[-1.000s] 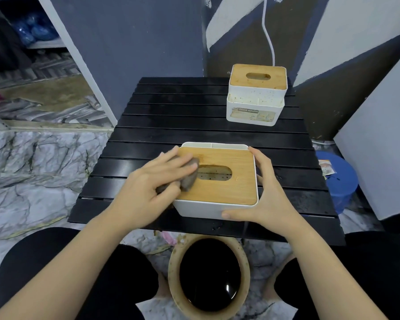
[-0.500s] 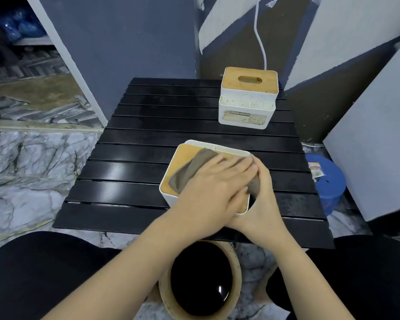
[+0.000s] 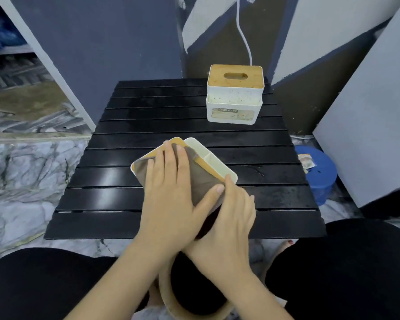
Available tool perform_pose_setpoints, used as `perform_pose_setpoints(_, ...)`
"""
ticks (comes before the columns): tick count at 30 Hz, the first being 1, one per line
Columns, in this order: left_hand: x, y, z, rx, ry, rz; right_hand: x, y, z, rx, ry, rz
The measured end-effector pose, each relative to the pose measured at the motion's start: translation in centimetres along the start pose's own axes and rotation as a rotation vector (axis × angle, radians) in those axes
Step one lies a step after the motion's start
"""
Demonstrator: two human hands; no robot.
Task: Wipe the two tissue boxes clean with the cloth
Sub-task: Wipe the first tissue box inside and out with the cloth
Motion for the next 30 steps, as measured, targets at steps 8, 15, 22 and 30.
perform_pose_setpoints(8, 1.7, -5.4, 4.3, -0.08, -0.207, -0.183, 0.1, -0.2, -3.0, 0.255, -0.088, 0.009)
perform_pose_setpoints(15, 1.6, -6.0, 5.3, 0.062, -0.068, -0.214, -1.0, -0.2, -3.0, 0.441, -0.172, 0.097)
perform_pose_setpoints(22, 2.0, -5.9, 4.6, 0.082, 0.062, -0.309, -2.1, 2.2, 3.3, 0.155, -0.263, 0.162)
perform_pose_setpoints(30, 3.8, -6.4, 1.2, -0.052, -0.019, -0.444, -3.7, 3.0, 5.3, 0.299, -0.258, 0.087)
Point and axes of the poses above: each hand's wrist, its own z-axis towards the middle knuckle, its own x-axis out of the back of the hand, y = z × x, the point moved 1 cm from there along z, towards the middle knuckle, and after that the axes turned 12 degrees about y, right-handed, at the moved point
